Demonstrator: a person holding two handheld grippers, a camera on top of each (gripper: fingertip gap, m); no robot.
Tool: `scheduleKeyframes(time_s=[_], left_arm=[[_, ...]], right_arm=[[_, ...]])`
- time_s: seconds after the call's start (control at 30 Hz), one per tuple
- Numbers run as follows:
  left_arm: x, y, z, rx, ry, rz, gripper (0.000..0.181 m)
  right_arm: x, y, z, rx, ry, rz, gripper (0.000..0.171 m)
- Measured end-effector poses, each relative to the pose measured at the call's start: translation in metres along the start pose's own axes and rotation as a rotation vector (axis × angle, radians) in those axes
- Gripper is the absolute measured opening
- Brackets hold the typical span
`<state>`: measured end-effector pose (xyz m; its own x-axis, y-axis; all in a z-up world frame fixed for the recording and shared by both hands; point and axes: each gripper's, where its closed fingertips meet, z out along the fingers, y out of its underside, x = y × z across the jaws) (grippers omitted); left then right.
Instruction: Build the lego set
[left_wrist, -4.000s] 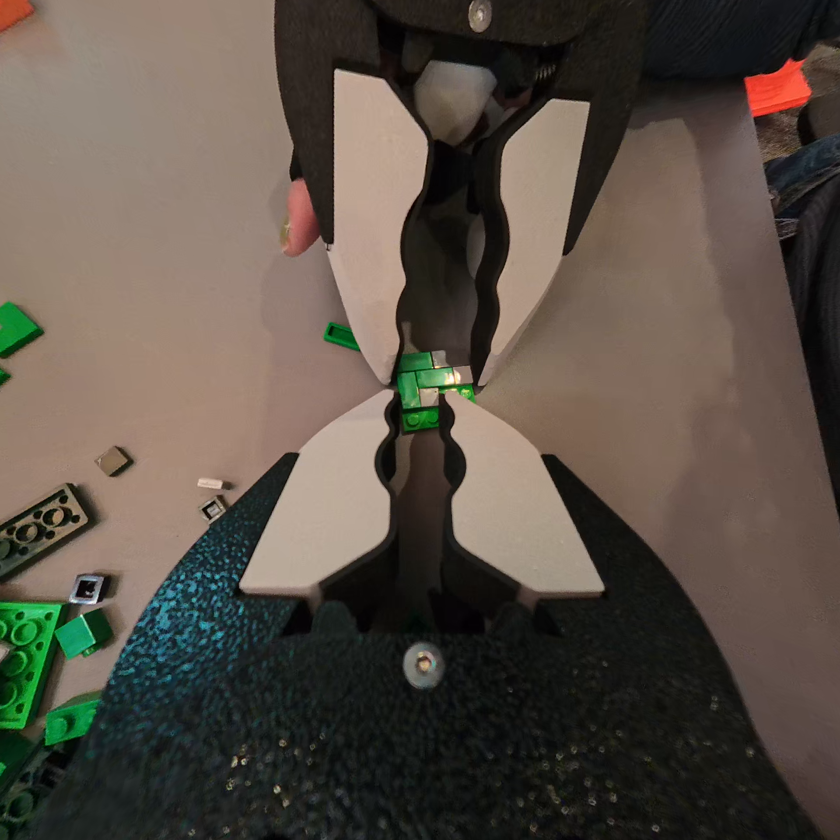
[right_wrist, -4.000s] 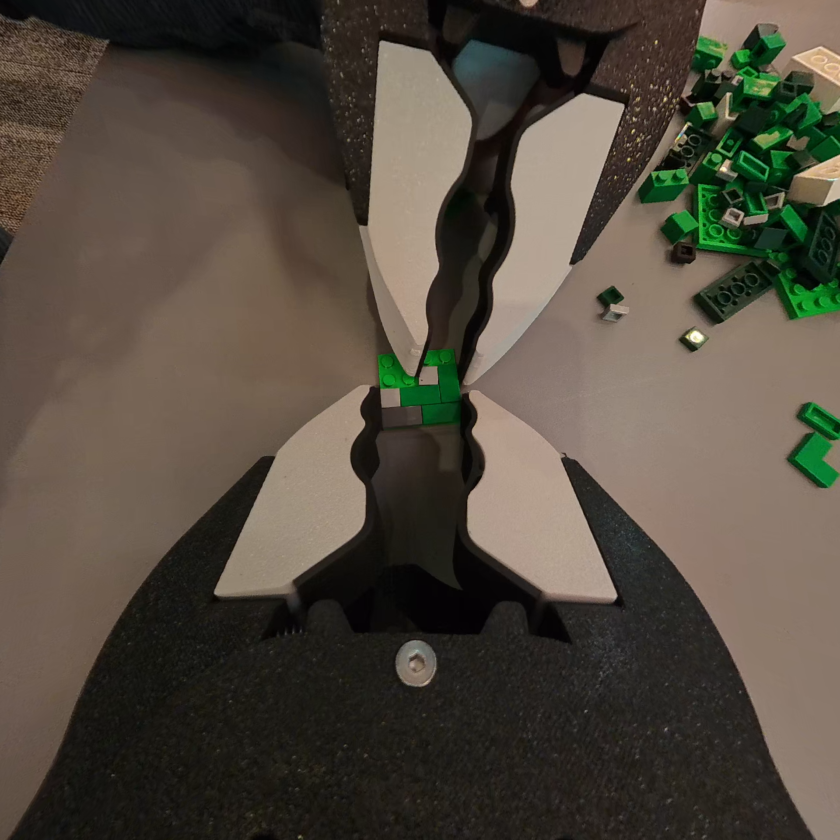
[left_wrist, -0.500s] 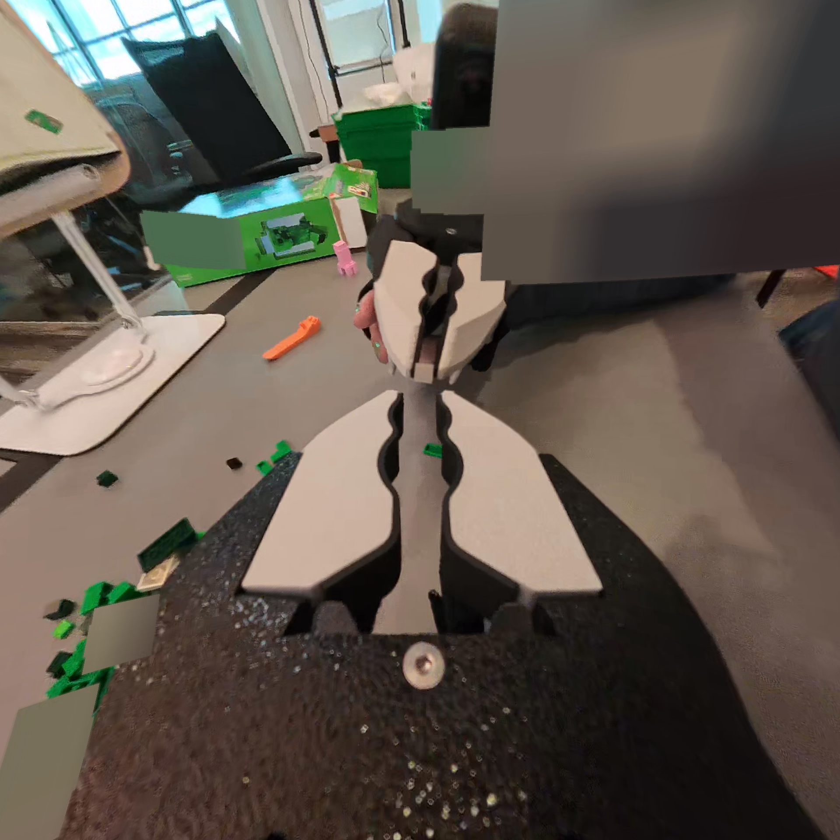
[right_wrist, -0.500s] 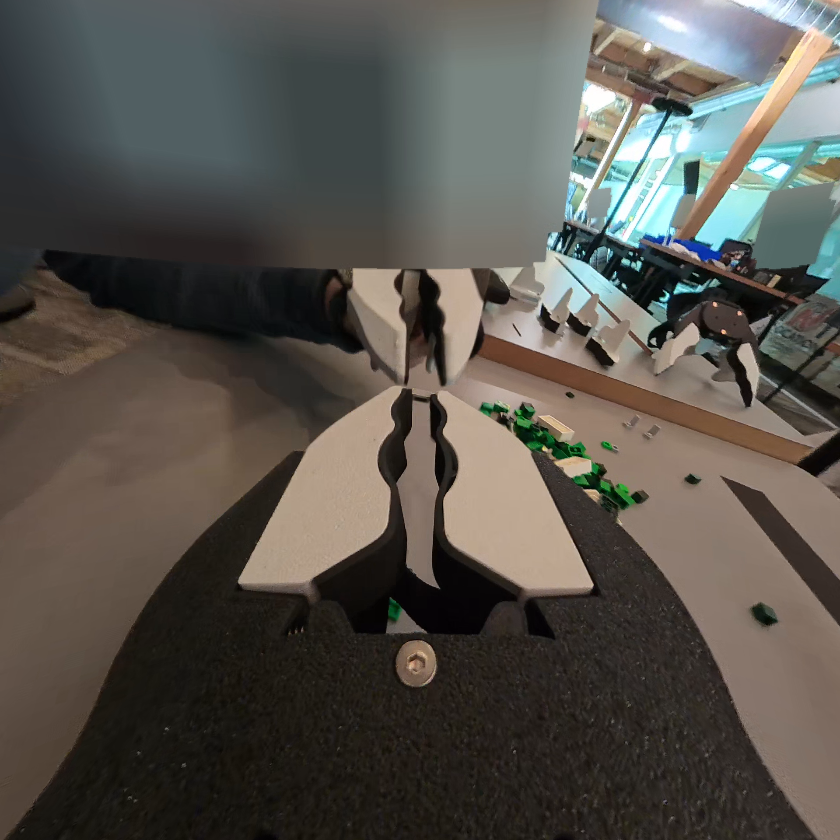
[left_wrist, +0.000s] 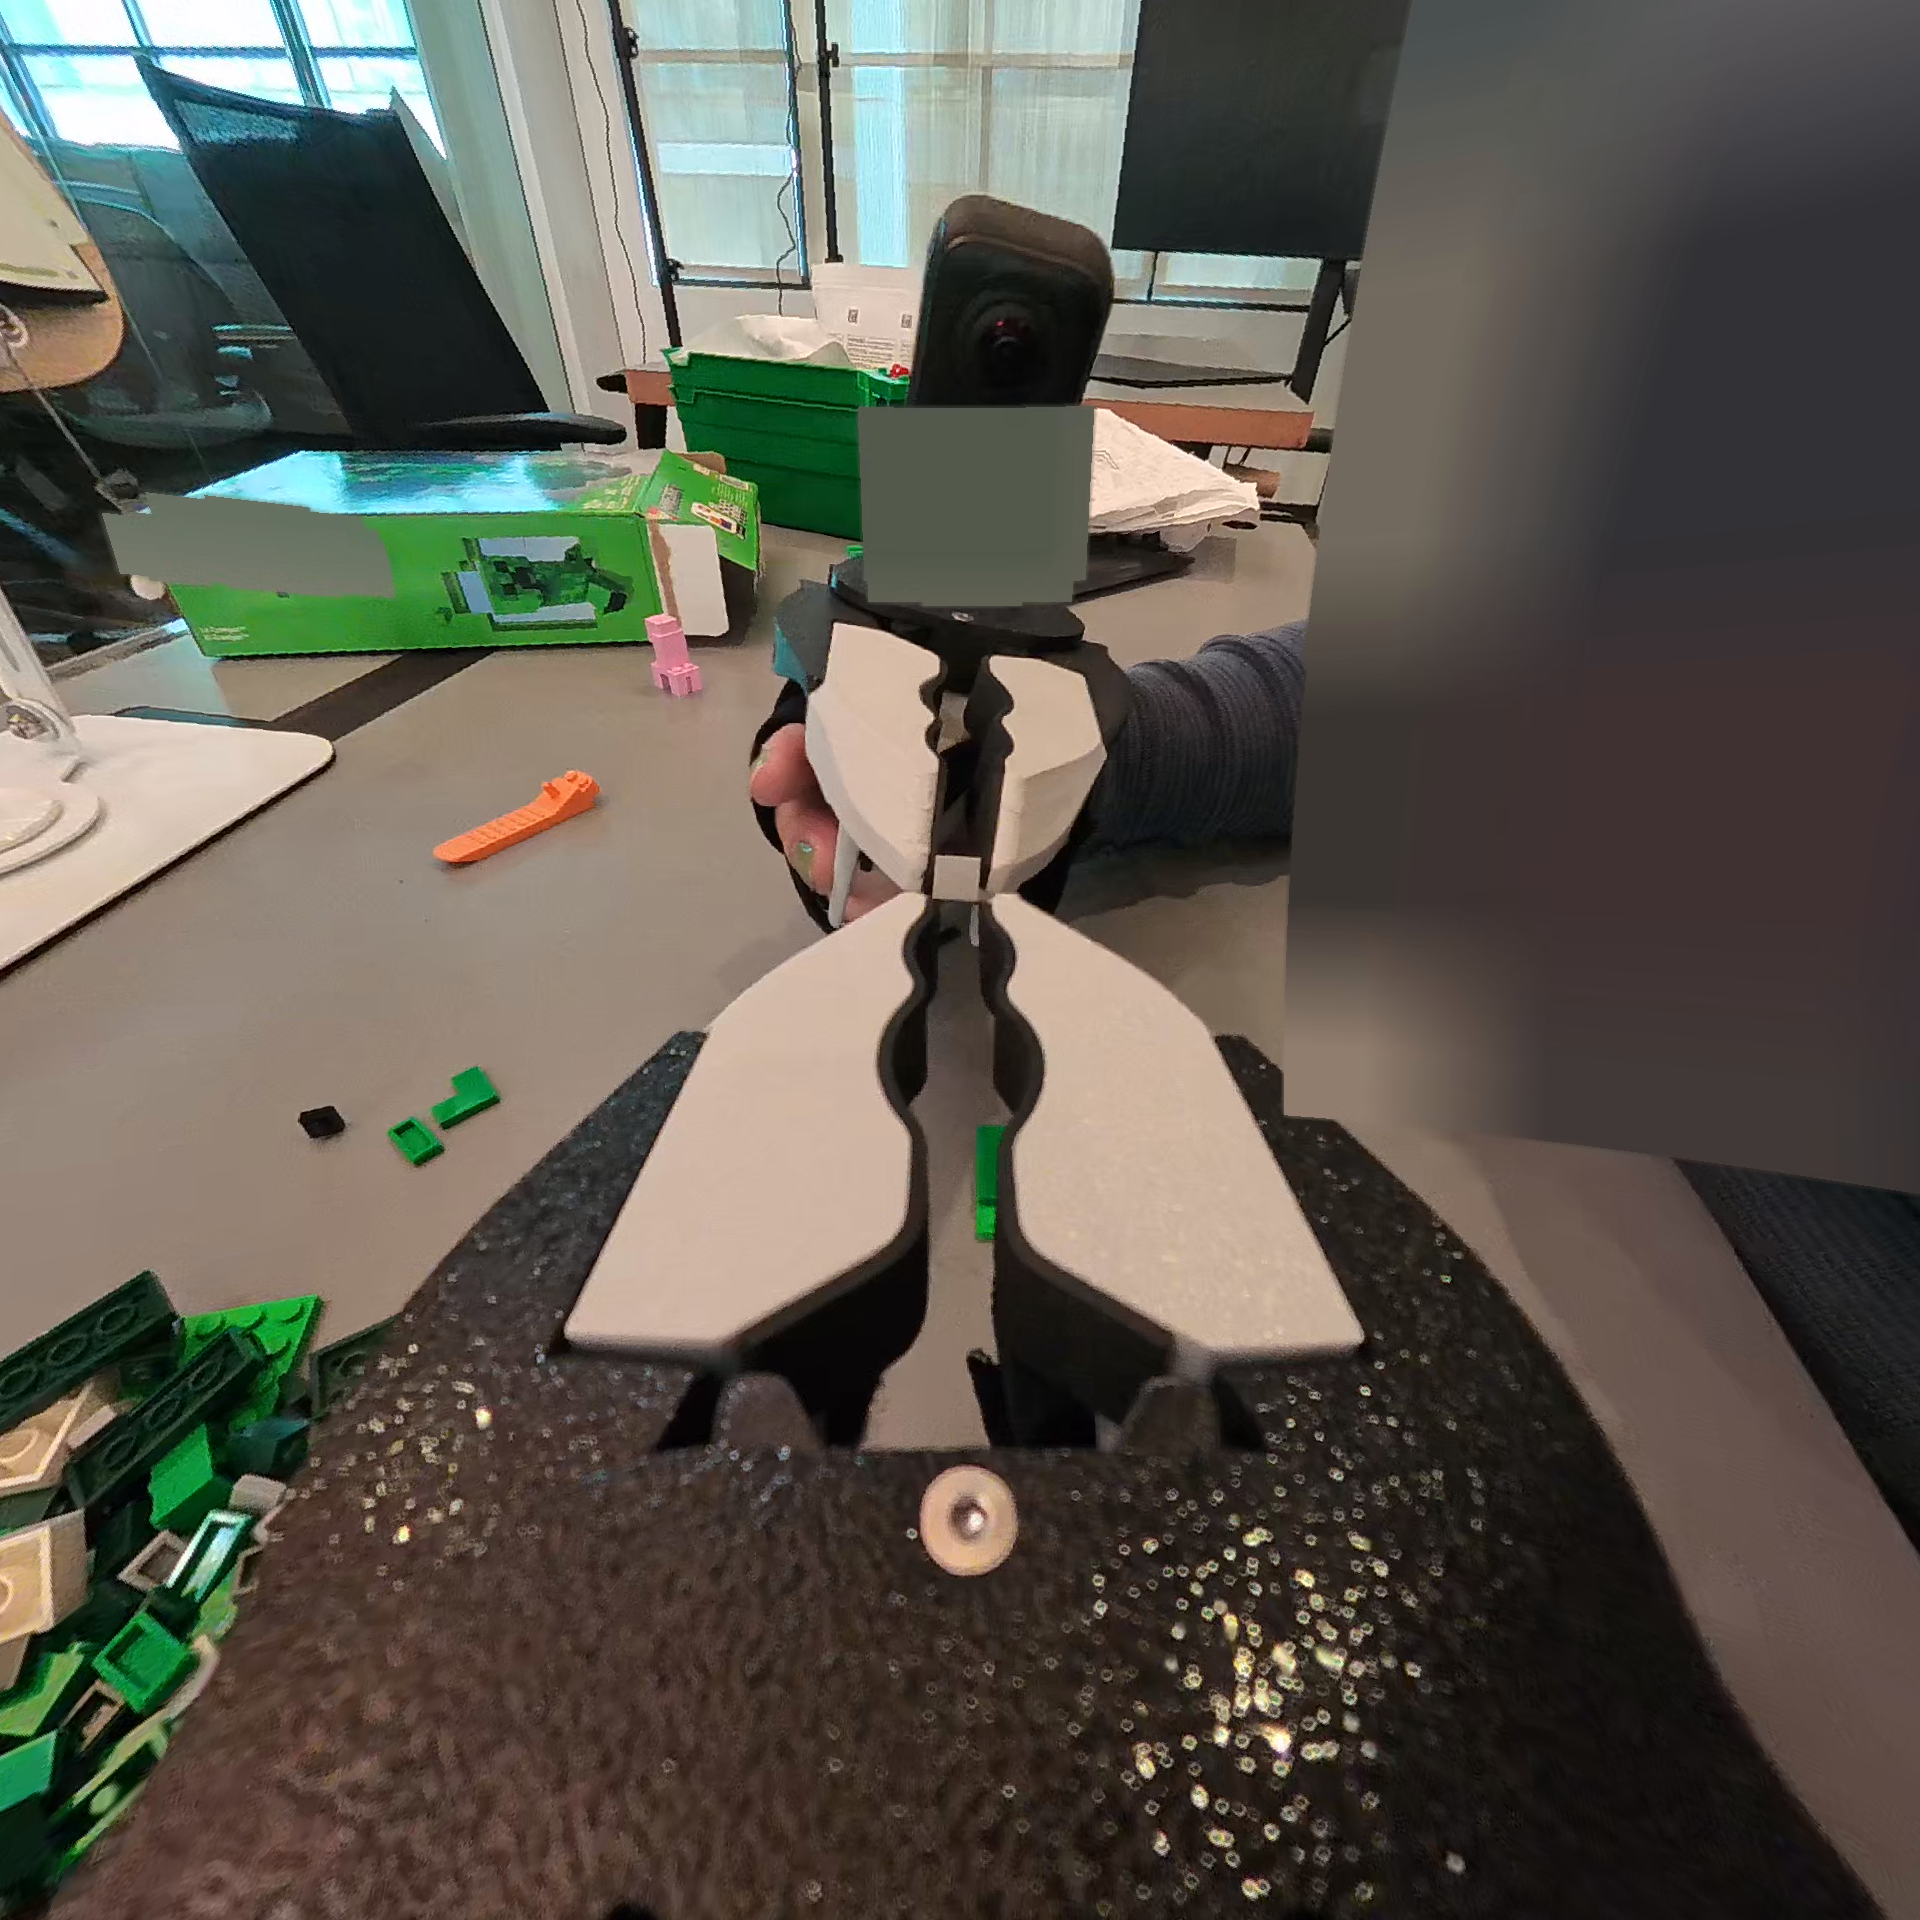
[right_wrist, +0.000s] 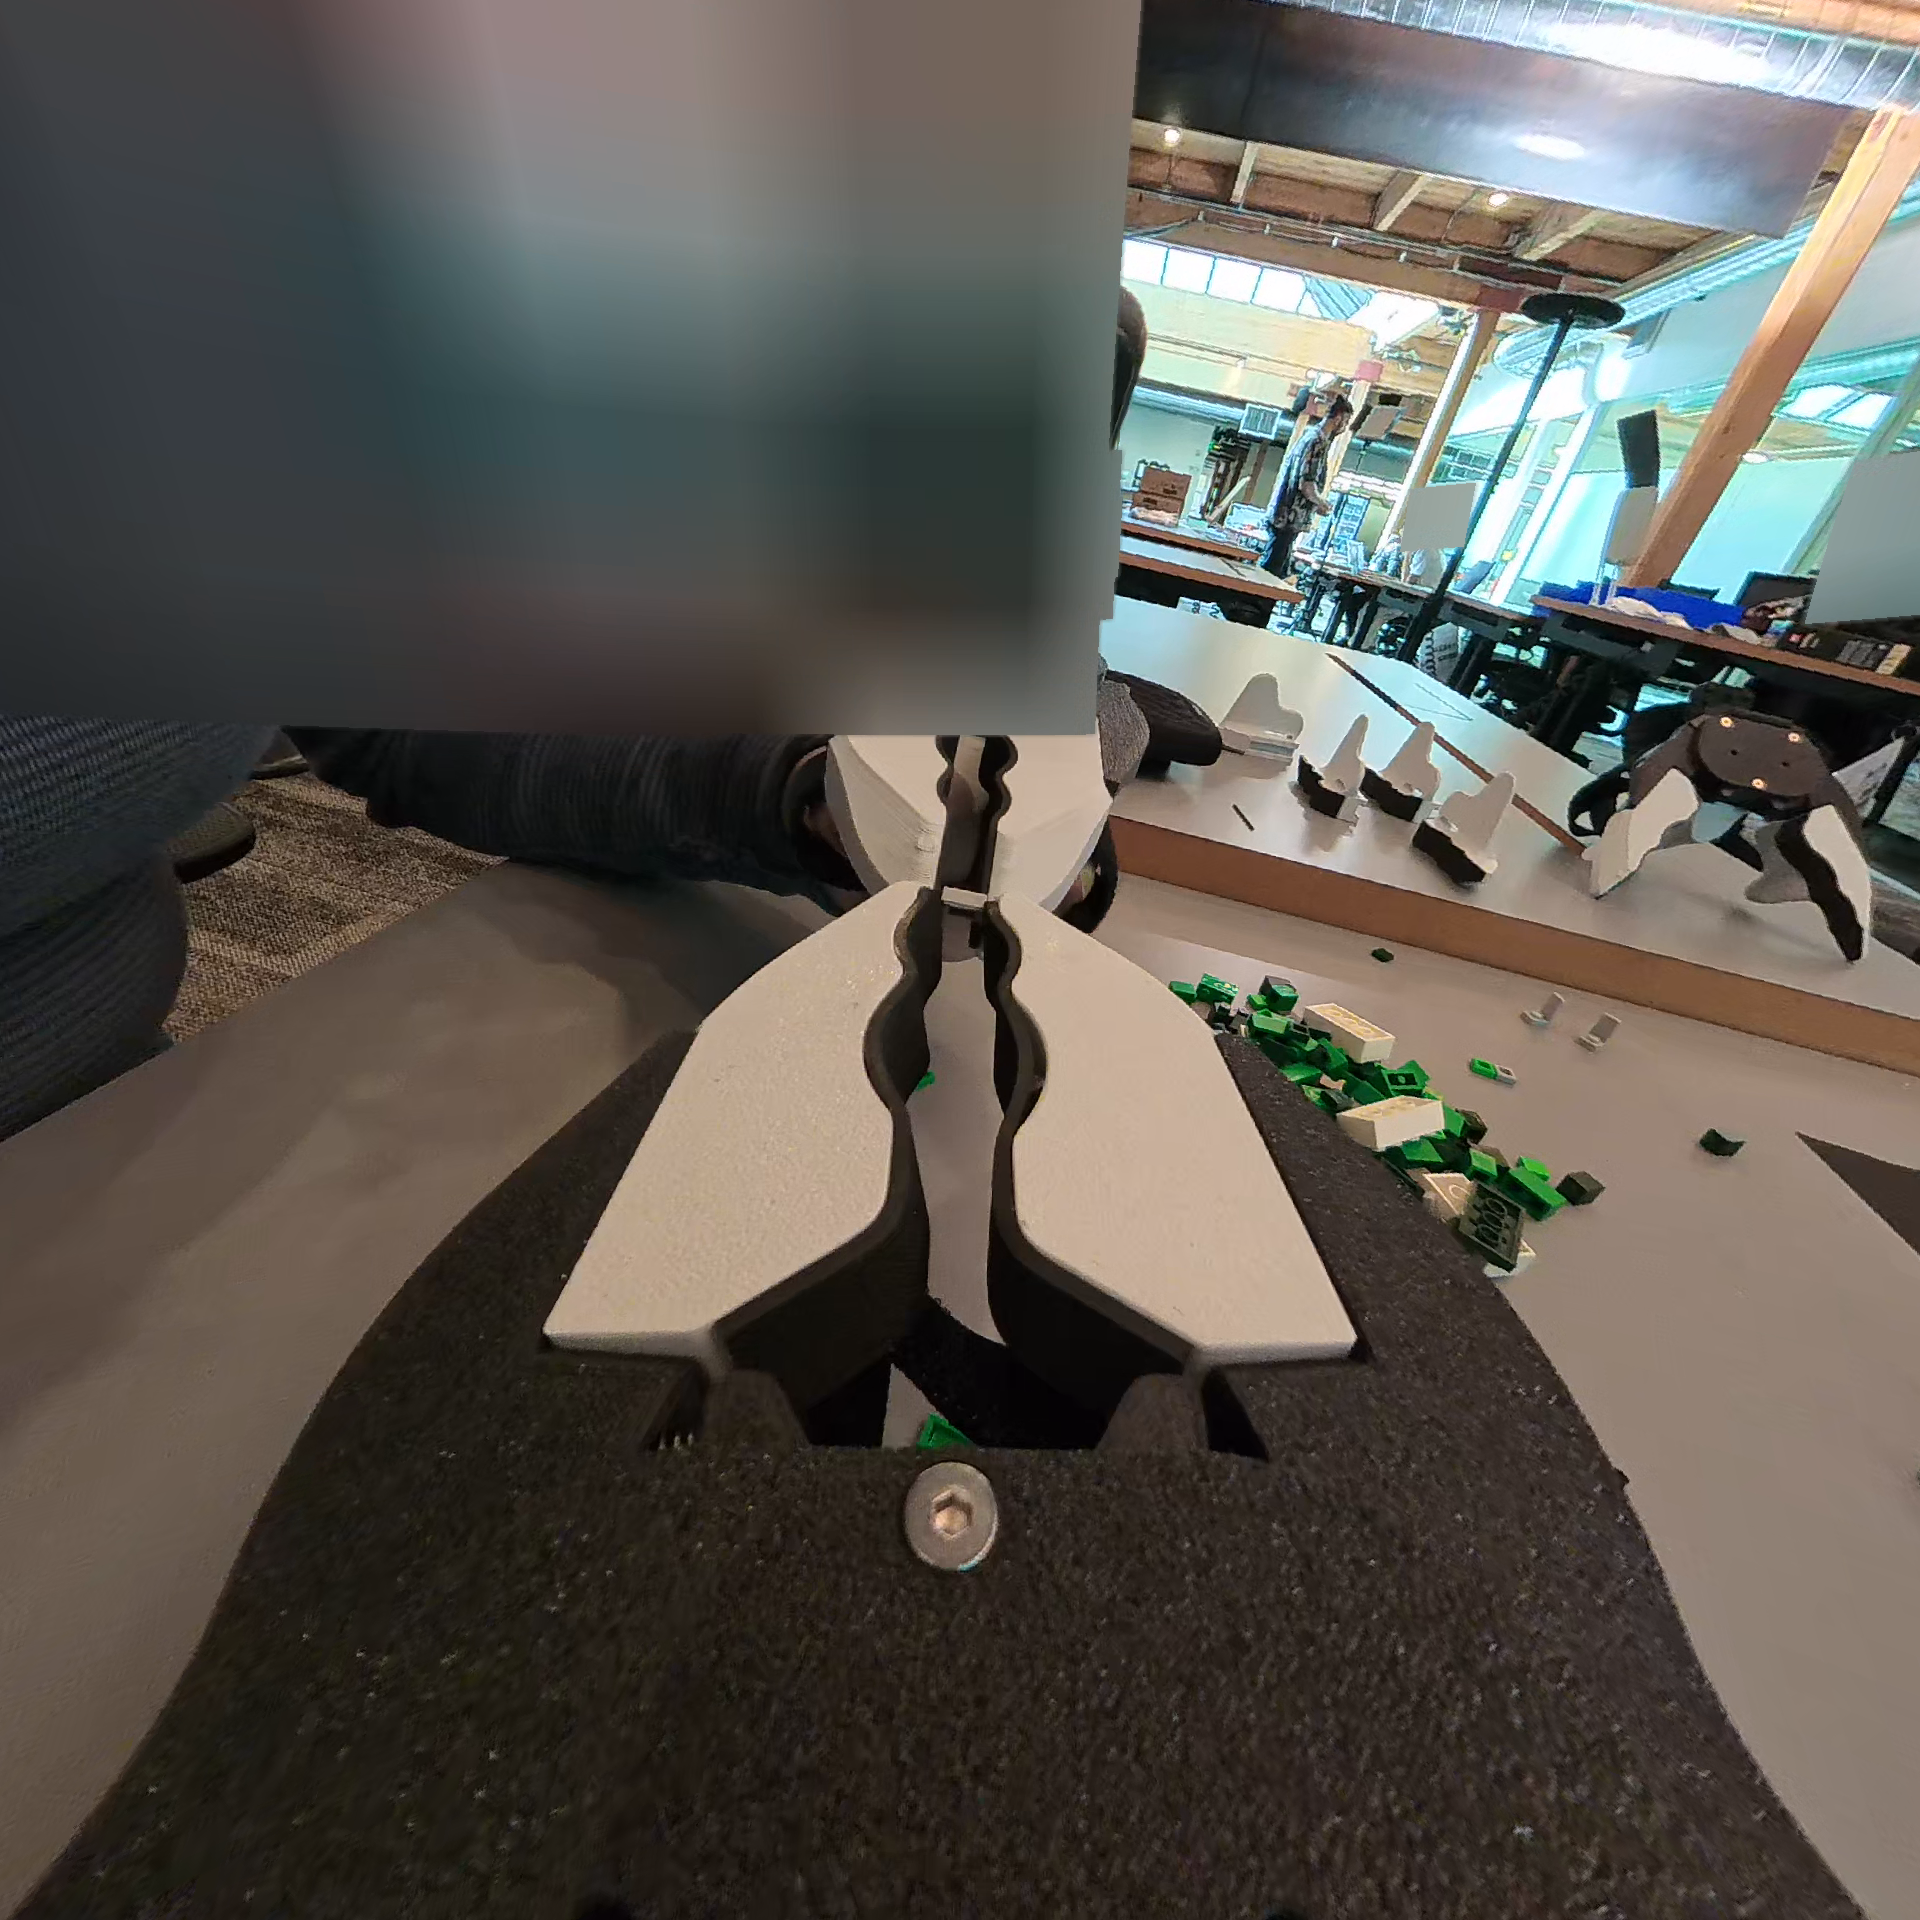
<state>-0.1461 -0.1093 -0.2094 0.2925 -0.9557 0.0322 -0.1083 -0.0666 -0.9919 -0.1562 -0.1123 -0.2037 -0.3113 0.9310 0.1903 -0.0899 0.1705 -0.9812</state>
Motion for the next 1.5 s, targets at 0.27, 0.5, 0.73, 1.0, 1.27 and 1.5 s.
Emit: scheduleKeyframes(time_s=[0.27,0.5,0.73,1.0,1.27,1.5], left_arm=[[0.000,-0.001,0.000,0.016,0.016,-0.049,0.012],[-0.005,0.002,0.000,-0.005,-0.013,-0.041,0.014],[-0.004,0.006,0.001,-0.028,-0.008,-0.047,0.007],[-0.006,0.014,0.001,-0.098,-0.035,0.004,0.006],[0.010,0.060,-0.003,-0.455,0.050,0.102,0.006],[0.018,0.084,-0.001,-0.643,0.067,0.149,0.006]], right_arm=[[0.002,0.001,-0.001,-0.003,0.016,-0.010,0.007],[0.004,0.007,-0.001,-0.031,0.023,-0.012,0.007],[0.002,0.010,0.000,-0.048,0.011,-0.013,0.007],[0.003,0.017,-0.003,-0.123,0.007,0.005,0.008],[-0.037,0.076,-0.023,-0.636,-0.054,0.126,0.046],[-0.045,0.100,-0.019,-0.811,-0.090,0.137,0.041]])
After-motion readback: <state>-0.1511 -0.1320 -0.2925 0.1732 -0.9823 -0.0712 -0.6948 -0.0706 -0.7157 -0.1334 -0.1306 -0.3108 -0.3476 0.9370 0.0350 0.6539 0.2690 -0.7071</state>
